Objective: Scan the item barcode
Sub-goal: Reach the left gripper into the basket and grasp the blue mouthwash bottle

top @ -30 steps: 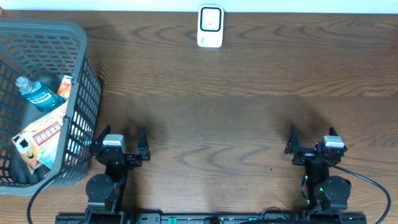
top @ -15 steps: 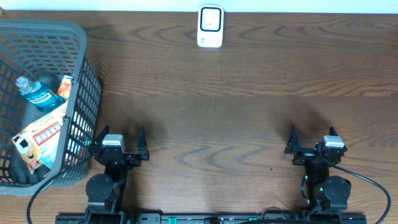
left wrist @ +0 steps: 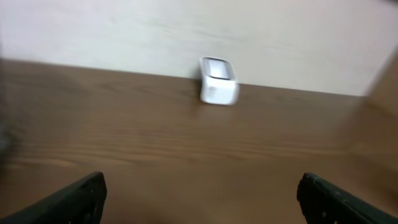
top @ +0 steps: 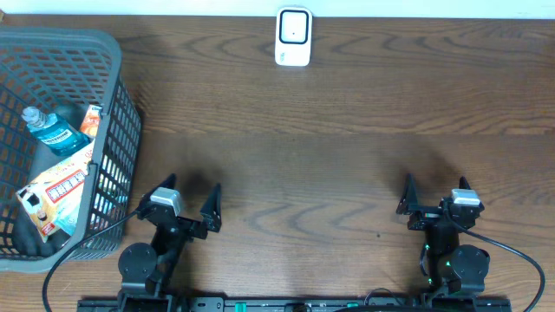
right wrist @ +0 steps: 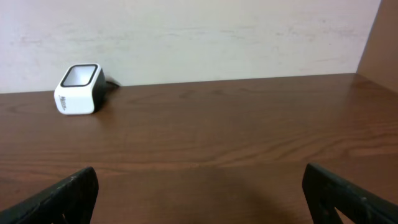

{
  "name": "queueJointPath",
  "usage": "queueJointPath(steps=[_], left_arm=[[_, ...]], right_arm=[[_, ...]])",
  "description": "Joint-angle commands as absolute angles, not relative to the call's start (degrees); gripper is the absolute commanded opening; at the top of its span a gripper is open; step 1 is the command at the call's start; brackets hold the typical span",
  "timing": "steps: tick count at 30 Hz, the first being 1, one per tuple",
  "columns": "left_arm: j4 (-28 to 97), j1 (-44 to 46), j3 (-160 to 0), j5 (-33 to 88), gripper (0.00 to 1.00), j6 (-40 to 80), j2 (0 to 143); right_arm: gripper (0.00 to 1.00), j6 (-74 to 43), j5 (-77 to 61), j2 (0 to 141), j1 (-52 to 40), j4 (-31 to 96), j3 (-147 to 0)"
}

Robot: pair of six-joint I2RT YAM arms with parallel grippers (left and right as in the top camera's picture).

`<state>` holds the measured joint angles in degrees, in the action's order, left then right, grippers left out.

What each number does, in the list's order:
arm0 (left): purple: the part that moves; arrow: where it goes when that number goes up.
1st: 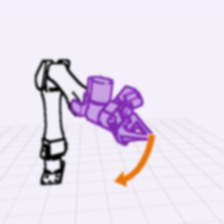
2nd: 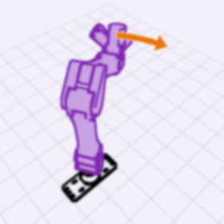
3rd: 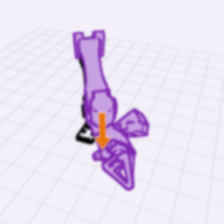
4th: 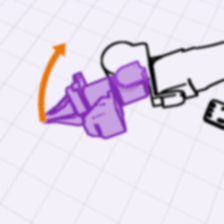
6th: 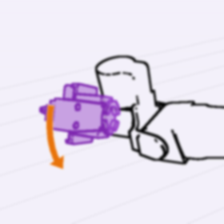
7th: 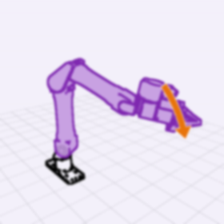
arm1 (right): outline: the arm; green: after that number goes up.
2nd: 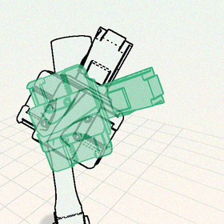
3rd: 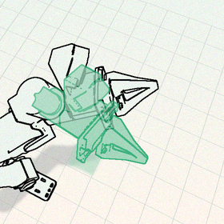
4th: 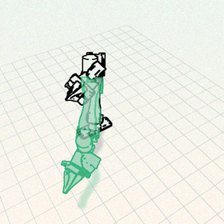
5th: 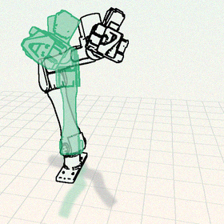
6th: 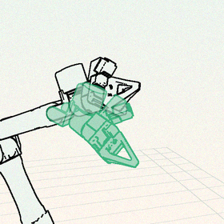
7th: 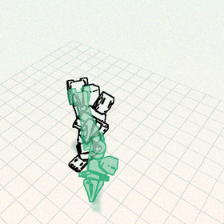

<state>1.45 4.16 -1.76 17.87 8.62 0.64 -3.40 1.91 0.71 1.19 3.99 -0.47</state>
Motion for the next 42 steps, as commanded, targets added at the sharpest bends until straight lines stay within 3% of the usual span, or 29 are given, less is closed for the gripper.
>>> queueJointPath(steps=[1,12,21,26,33,36,42], left_arm=[[2.3,3.9,-3.5,28.1,0.98,17.6,1.7],[1.0,3.9,-17.5,35.4,0.98,20.6,7.8],[0.8,3.9,-34.8,35.4,0.98,21.7,22.2],[0.9,3.9,-46.0,35.4,0.98,14.5,32.4],[13.5,3.9,-62.7,33.3,0.98,10.1,48.0],[17.6,3.9,-63.3,40.4,0.98,10.1,51.3],[17.2,3.9,-63.4,42.9,0.98,10.1,55.7]], right_arm=[[0.99,-3.1,2.0,0.4,0.7,4.1,-0.3],[0.99,-3.1,2.0,0.4,0.7,4.1,-0.3],[0.99,-3.1,2.0,0.4,0.7,4.1,-0.3],[0.99,-3.1,2.0,0.4,0.7,4.1,-0.3],[0.99,-3.1,2.0,0.4,0.7,4.1,-0.3],[0.99,-3.1,2.0,0.4,0.7,4.1,-0.3],[0.99,-3.1,2.0,0.4,0.7,4.1,-0.3]])
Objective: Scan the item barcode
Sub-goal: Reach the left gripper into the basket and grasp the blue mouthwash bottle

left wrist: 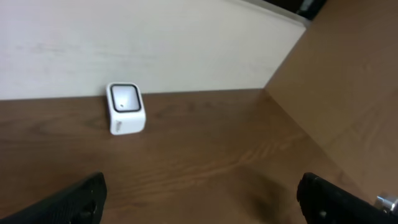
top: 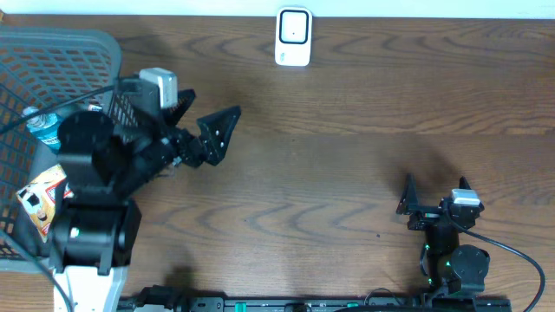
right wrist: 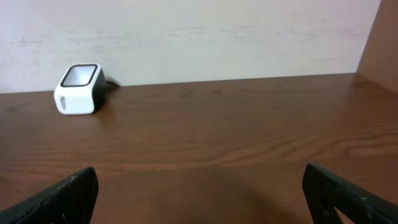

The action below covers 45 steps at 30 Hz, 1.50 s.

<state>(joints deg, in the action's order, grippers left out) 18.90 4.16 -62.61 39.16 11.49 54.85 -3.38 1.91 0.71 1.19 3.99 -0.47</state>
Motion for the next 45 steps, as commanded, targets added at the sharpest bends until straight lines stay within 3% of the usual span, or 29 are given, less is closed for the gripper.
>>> queueJointPath(steps=[1,4,9,15,24,31,45], left_arm=[[16.7,3.9,-63.5,42.9,0.98,10.1,56.0],[16.1,3.6,-65.1,41.6,0.98,10.3,56.9],[19.7,0.4,-72.0,28.7,0.98,15.2,59.4],[33.0,-10.8,-84.6,11.7,0.98,27.1,68.1],[41.8,-26.3,-93.1,10.8,0.98,38.0,83.0],[47.3,-29.6,-93.1,4.5,0.98,52.1,90.5],[47.4,-34.3,-93.1,3.1,0.98,58.7,100.1]], right_arm=[[0.99,-3.1,2.0,0.4,0.7,4.1,-0.3],[0.99,-3.1,2.0,0.4,0.7,4.1,-0.3],[0.99,-3.1,2.0,0.4,0.7,4.1,-0.3],[0.99,-3.1,2.0,0.4,0.7,4.1,-0.3],[0.99,-3.1,2.0,0.4,0.7,4.1,-0.3],[0.99,-3.1,2.0,0.4,0.7,4.1,-0.3],[0.99,-3.1,2.0,0.4,0.7,4.1,-0.3]])
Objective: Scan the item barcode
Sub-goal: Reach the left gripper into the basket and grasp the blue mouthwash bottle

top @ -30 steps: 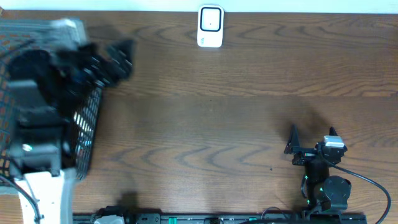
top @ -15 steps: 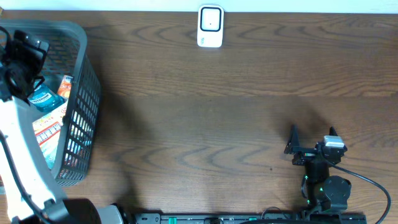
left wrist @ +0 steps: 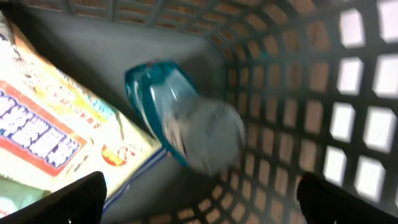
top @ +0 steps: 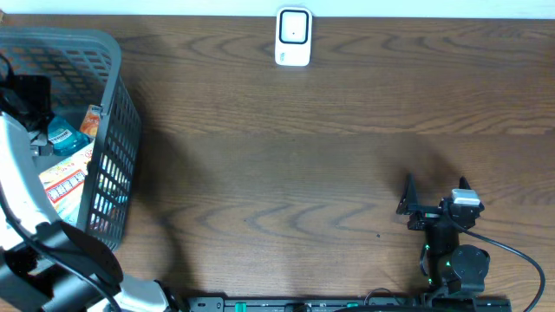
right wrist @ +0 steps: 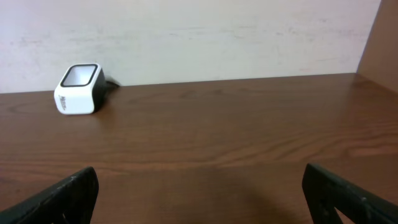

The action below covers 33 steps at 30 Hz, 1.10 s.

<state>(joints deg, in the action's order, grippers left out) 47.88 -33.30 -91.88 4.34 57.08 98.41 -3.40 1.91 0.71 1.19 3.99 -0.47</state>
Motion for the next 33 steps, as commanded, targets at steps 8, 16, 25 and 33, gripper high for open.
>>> queueJointPath(steps=[8,16,25,33], left_arm=[[42.4,-35.6,-93.1,3.1,0.98,58.6,105.4],[41.6,-35.7,-93.1,3.2,0.98,58.6,110.7],[45.0,-35.8,-93.1,3.1,0.25,54.9,111.8],[46.7,-36.7,-93.1,3.1,0.21,52.1,108.4]], right_arm=[[0.99,-3.1,2.0,0.4,0.7,4.1,-0.3],[0.99,-3.1,2.0,0.4,0.7,4.1,-0.3],[0.99,-3.1,2.0,0.4,0.7,4.1,-0.3],[0.99,-3.1,2.0,0.4,0.7,4.1,-0.3]])
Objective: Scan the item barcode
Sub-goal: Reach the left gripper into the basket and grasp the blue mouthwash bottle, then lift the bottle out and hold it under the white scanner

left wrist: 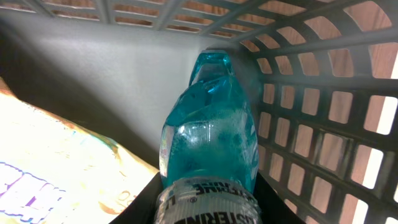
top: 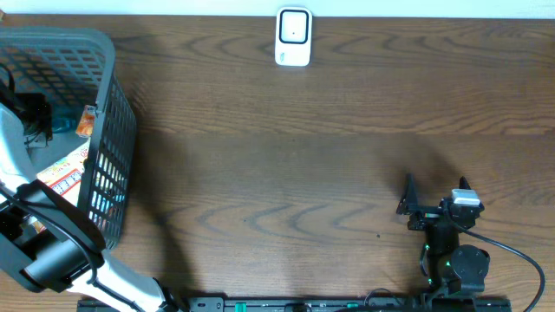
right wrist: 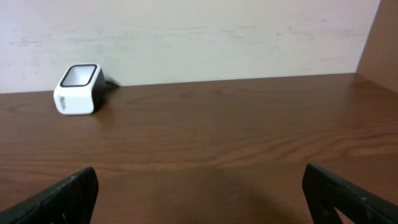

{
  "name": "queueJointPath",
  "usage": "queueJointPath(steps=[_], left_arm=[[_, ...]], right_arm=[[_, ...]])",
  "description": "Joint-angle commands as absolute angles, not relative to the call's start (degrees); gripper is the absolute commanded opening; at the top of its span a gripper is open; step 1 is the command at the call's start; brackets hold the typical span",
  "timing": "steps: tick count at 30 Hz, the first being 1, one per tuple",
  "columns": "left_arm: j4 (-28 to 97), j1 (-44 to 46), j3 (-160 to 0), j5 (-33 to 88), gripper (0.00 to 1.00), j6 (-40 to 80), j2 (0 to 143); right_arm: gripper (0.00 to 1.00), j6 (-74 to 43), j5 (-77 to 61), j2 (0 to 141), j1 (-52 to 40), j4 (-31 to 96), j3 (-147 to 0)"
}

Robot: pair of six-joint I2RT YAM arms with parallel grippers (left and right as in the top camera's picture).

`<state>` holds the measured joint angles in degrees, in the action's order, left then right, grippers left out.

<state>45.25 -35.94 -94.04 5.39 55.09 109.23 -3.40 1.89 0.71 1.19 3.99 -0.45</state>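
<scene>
A clear bottle of blue liquid (left wrist: 208, 130) lies in the grey mesh basket (top: 111, 147) at the table's left end. My left gripper (left wrist: 208, 200) is down inside the basket, its black fingers (left wrist: 144, 200) pressed against both sides of the bottle near its labelled cap end. From overhead the left gripper (top: 35, 117) covers most of the bottle (top: 62, 127). The white barcode scanner (top: 293, 36) stands at the far edge, also seen as a scanner (right wrist: 78, 89) in the right wrist view. My right gripper (top: 434, 204) rests open near the front right.
In the basket a flat printed packet (left wrist: 50, 168) lies beside the bottle and an orange box (top: 87, 120) leans on the right wall. The basket wall (left wrist: 311, 93) stands close behind and to the right of the bottle. A wall rises behind the table's far edge.
My left gripper was open a little above the bottle in the basket. Now it is lower and its fingers have shut on the bottle. The right arm has not moved.
Both grippers first rested open at the front edge. Then the left arm was raised beside the basket, facing the scanner. After that it was inside the basket, open over the blue bottle, and now it is shut on that bottle. The right arm stayed still.
</scene>
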Motion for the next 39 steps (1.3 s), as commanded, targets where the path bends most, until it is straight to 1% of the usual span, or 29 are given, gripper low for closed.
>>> queueJointPath(steps=[1,6,11,16,19,23,28,35,39], left_arm=[[46.7,-36.7,-93.1,3.2,0.21,51.6,107.6],[46.4,-36.7,-93.1,3.7,0.21,51.2,102.5],[45.5,-36.7,-93.1,6.2,0.21,51.2,93.6],[44.8,-36.4,-93.1,14.0,0.21,51.3,82.2],[44.7,-34.7,-93.1,18.9,0.21,51.3,74.9],[45.6,-26.7,-93.1,19.0,0.21,51.2,68.4],[45.8,-12.1,-93.0,18.7,0.21,51.0,67.4],[46.7,8.2,-91.2,14.1,0.21,47.9,74.7],[47.0,17.2,-90.5,13.8,0.21,44.1,82.0]], right_arm=[[0.99,-3.1,2.0,0.4,0.7,4.1,-0.3],[0.99,-3.1,2.0,0.4,0.7,4.1,-0.3],[0.99,-3.1,2.0,0.4,0.7,4.1,-0.3],[0.99,-3.1,2.0,0.4,0.7,4.1,-0.3],[0.99,-3.1,2.0,0.4,0.7,4.1,-0.3],[0.99,-3.1,2.0,0.4,0.7,4.1,-0.3],[0.99,-3.1,2.0,0.4,0.7,4.1,-0.3],[0.99,-3.1,2.0,0.4,0.7,4.1,-0.3],[0.99,-3.1,2.0,0.4,0.7,4.1,-0.3]])
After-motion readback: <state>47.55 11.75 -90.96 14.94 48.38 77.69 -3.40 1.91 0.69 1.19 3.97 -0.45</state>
